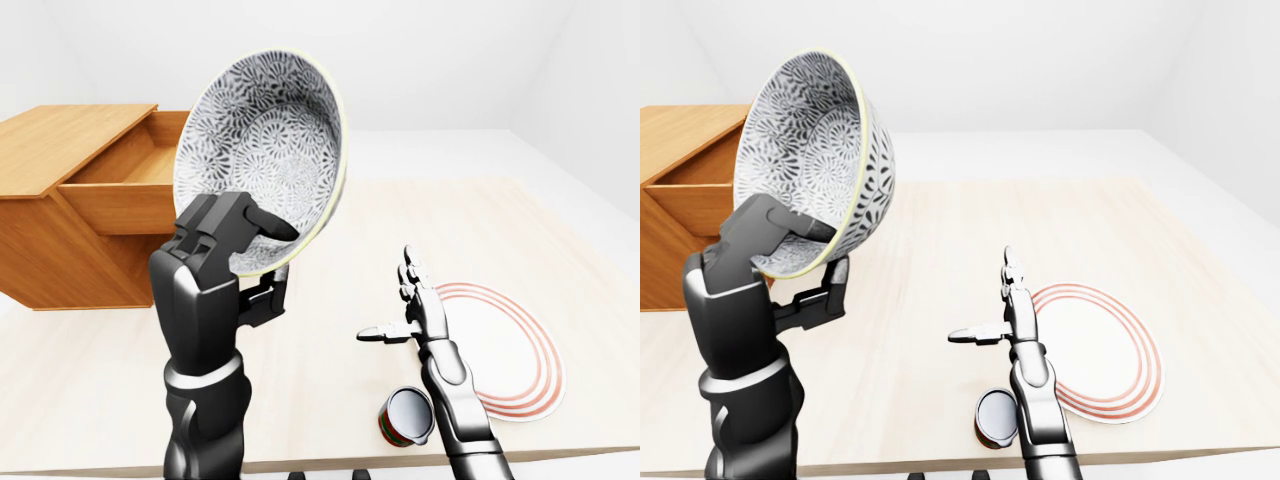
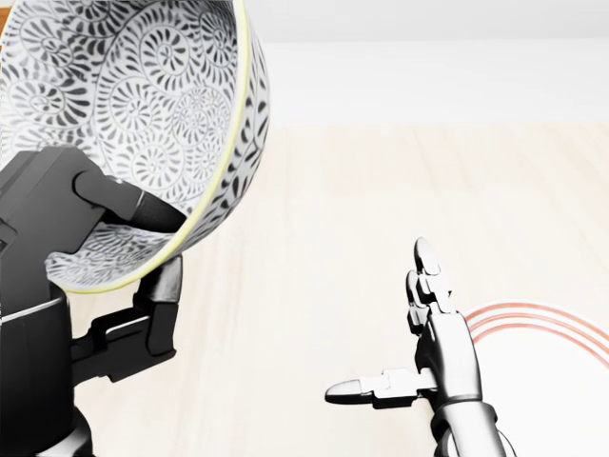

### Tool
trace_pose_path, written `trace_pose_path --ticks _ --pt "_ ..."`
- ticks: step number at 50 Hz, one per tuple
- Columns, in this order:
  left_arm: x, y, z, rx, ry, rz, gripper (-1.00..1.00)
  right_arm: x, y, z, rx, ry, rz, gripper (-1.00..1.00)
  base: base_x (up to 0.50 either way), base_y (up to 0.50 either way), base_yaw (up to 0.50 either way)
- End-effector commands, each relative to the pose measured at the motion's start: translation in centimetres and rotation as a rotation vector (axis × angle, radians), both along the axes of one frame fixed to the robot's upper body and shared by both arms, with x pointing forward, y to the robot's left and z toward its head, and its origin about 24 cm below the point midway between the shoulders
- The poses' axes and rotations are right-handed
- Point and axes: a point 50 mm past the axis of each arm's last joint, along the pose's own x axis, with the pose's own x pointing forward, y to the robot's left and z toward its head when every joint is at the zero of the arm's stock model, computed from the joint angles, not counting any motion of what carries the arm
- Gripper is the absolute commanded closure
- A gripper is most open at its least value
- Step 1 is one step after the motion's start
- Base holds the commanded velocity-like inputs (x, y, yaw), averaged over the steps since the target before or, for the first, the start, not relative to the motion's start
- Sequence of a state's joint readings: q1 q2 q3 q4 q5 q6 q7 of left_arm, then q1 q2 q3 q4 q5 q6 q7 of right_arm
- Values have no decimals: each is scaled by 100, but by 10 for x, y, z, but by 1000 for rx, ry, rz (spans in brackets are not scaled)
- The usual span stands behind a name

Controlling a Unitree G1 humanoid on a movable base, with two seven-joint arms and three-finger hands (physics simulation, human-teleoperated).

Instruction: Put the bowl on top of the cabinet.

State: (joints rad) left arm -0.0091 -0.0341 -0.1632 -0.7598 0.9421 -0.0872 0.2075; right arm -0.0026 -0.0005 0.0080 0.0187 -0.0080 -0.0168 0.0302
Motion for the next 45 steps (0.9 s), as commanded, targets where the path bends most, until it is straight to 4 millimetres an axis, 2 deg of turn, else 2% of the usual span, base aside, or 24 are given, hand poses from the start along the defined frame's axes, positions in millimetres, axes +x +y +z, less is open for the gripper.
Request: trace_pose_path --ticks 1,16,23,33,45 --pt "-6 9 22 -37 -100 -25 92 -1 1 0 -1 0 3 -100 0 0 0" --pt "6 41 49 -101 -129 56 92 0 2 0 -2 0 6 -100 0 0 0" --pt "2 48 62 -85 -189 58 93 -1 2 1 -2 -2 6 -100 0 0 0" --pt "7 60 68 -90 -219 89 93 -2 2 1 -2 -2 7 -100 0 0 0" --pt "24 84 83 -96 -254 154 93 -3 2 2 1 -6 10 -100 0 0 0"
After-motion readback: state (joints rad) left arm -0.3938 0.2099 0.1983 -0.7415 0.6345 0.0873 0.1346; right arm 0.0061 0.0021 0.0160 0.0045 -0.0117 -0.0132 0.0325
